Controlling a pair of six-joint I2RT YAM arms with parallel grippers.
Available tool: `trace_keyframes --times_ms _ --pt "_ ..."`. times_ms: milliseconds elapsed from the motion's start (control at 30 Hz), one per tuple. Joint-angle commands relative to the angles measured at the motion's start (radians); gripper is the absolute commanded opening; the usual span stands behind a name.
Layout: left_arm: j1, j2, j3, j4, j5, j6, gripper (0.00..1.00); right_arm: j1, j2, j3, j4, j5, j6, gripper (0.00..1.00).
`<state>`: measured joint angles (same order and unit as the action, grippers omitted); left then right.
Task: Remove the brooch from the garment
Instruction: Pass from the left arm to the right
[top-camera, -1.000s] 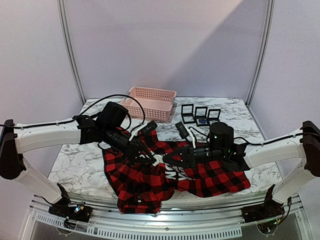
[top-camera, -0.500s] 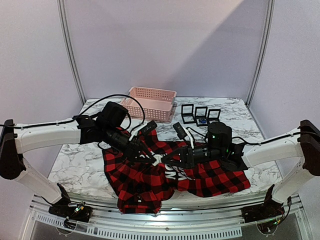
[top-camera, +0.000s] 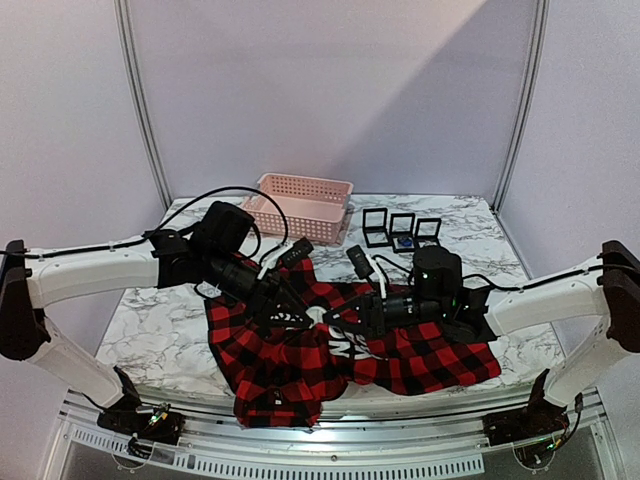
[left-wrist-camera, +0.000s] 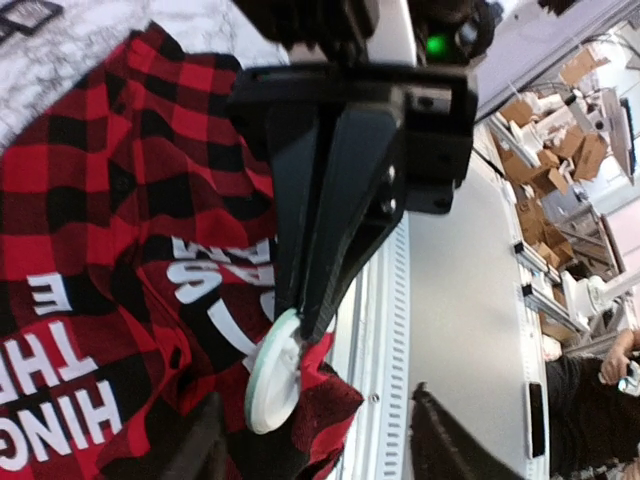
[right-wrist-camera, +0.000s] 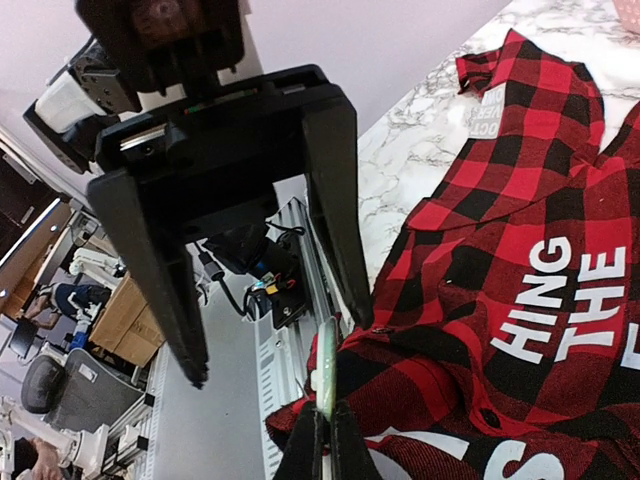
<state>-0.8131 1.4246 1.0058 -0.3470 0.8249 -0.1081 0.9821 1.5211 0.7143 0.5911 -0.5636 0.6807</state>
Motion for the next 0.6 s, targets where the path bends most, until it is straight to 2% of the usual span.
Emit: trace_keyframes --times_ms 0,33,67,100,367,567 --pt "0.005 -0.079 -0.037 0.129 -0.085 -0.085 0.80 0.020 -0.065 0.023 -0.071 0.150 -0.052 0.00" --pt "0.004 -0.102 -0.058 0.176 -0.129 -0.134 0.92 0.024 -0.072 0.027 -0.092 0.174 -0.063 0.00" --pt "0.000 -0.125 -0.073 0.206 -0.174 -0.162 0.98 0.026 -0.080 0.031 -0.112 0.193 -0.077 0.00" --pt "-0.006 -0.149 -0.084 0.223 -0.220 -0.183 0.99 0.026 -0.085 0.034 -0.128 0.207 -0.084 0.00" --pt "-0.159 -0.333 -0.277 0.391 -0.655 -0.309 1.00 0.029 -0.100 0.072 -0.253 0.250 -0.178 0.00" --pt "-0.267 -0.349 -0.370 0.467 -0.819 -0.359 0.99 0.032 -0.104 0.081 -0.274 0.273 -0.194 0.00"
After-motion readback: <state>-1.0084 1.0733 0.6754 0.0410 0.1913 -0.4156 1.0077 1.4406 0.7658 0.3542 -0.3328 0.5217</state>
